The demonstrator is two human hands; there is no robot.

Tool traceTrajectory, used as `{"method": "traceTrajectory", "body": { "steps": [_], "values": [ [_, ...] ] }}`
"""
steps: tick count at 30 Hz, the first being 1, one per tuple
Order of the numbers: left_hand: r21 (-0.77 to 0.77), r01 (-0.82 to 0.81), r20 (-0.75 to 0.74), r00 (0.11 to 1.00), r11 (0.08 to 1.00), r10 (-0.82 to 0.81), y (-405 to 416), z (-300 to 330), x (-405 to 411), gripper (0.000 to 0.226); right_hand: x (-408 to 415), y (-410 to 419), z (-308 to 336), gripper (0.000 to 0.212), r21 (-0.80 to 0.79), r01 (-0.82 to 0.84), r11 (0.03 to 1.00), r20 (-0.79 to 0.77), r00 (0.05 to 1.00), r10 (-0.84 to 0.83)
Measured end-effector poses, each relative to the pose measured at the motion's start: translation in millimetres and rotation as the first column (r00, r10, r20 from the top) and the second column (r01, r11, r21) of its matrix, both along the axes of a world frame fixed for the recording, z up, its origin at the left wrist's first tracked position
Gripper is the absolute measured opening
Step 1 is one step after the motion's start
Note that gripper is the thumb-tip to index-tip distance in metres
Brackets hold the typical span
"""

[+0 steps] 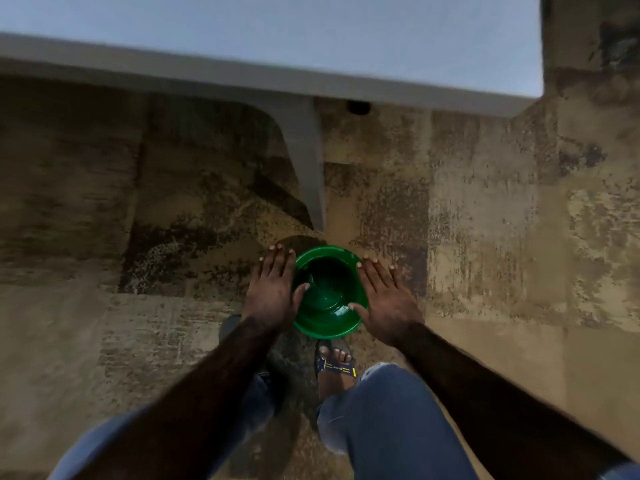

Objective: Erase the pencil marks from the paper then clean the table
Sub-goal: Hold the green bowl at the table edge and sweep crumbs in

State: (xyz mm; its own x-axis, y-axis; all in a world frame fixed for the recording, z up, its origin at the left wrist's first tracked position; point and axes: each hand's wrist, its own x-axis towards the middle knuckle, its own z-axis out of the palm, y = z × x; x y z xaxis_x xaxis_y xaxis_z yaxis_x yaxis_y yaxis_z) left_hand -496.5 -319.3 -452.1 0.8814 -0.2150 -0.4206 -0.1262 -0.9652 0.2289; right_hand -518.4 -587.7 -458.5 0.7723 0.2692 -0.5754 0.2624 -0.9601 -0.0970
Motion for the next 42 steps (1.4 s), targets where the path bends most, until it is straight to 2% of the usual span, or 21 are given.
{"method": "traceTrajectory", "body": {
  "steps": [5,10,12,13,14,15,16,17,18,19,20,22,23,24,27,31,36,40,42],
  "values": [
    [0.009,-0.118,-0.139,0.983,0.993,0.118,9,-53,-15,0.081,-6,1,-45,0.1,-0.046,0.092,0.995,-0.159,0.982,-0.098],
    [0.015,-0.203,-0.368,0.909,0.979,0.195,8,-75,-28,0.084,-15,3,-70,0.104,0.033,0.357,0.934,-0.274,0.902,-0.335],
    [-0.05,-0.241,-0.423,0.884,0.969,0.198,9,-79,-32,0.076,-21,10,-74,0.105,0.112,0.464,0.879,-0.297,0.859,-0.416],
    [-0.128,-0.311,-0.457,0.861,0.942,0.222,9,-79,-32,0.066,-22,13,-75,0.104,0.14,0.493,0.859,-0.29,0.85,-0.441],
    [-0.222,-0.429,-0.526,0.809,0.876,0.263,9,-78,-31,0.054,-23,17,-75,0.103,0.153,0.507,0.848,-0.281,0.845,-0.454],
    [-0.318,-0.63,-0.657,0.685,0.709,0.315,8,-76,-29,0.043,-23,20,-73,0.101,0.155,0.509,0.847,-0.275,0.846,-0.458],
    [-0.352,-0.822,-0.794,0.515,0.447,0.322,5,-72,-28,0.038,-24,22,-70,0.1,0.147,0.505,0.85,-0.273,0.847,-0.456],
    [-0.325,-0.899,-0.854,0.413,0.294,0.317,3,-73,-28,0.037,-25,25,-65,0.099,0.138,0.501,0.854,-0.273,0.848,-0.453],
    [-0.307,-0.925,-0.874,0.367,0.223,0.319,4,-75,-28,0.034,-26,27,-60,0.099,0.133,0.499,0.856,-0.275,0.849,-0.452],
    [-0.347,-0.901,-0.853,0.419,0.262,0.31,8,-76,-28,0.03,-27,30,-53,0.099,0.134,0.5,0.855,-0.275,0.848,-0.453],
    [-0.367,-0.854,-0.811,0.488,0.368,0.323,12,-68,-28,0.025,-28,33,-45,0.099,0.14,0.508,0.85,-0.277,0.844,-0.459],
    [-0.389,-0.661,-0.655,0.688,0.642,0.312,30,-57,-31,0.024,-30,40,-25,0.099,0.162,0.523,0.837,-0.273,0.839,-0.471],
    [-0.341,-0.575,-0.584,0.749,0.743,0.311,37,-49,-34,0.025,-31,43,-13,0.1,0.169,0.524,0.834,-0.267,0.839,-0.473],
    [-0.265,-0.552,-0.558,0.757,0.791,0.34,44,-36,-36,0.027,-32,46,0,0.101,0.175,0.526,0.832,-0.265,0.839,-0.475],
    [-0.198,-0.619,-0.496,0.732,0.76,0.467,56,14,-40,0.038,-34,58,48,0.101,0.215,0.547,0.809,-0.276,0.829,-0.487],
    [-0.26,-0.594,-0.356,0.792,0.761,0.496,73,102,-37,0.037,-31,81,133,0.098,0.286,0.574,0.767,-0.273,0.816,-0.509],
    [-0.331,-0.603,-0.294,0.797,0.726,0.528,109,185,-37,0.061,-26,110,221,0.094,0.364,0.57,0.737,-0.25,0.822,-0.512],
    [-0.406,-0.61,-0.245,0.79,0.68,0.562,134,240,-38,0.047,-20,127,276,0.091,0.456,0.535,0.711,-0.213,0.841,-0.497],
    [-0.453,-0.592,-0.243,0.801,0.666,0.547,146,264,-39,0.052,-16,133,298,0.088,0.49,0.508,0.708,-0.198,0.856,-0.477]
  ]
}}
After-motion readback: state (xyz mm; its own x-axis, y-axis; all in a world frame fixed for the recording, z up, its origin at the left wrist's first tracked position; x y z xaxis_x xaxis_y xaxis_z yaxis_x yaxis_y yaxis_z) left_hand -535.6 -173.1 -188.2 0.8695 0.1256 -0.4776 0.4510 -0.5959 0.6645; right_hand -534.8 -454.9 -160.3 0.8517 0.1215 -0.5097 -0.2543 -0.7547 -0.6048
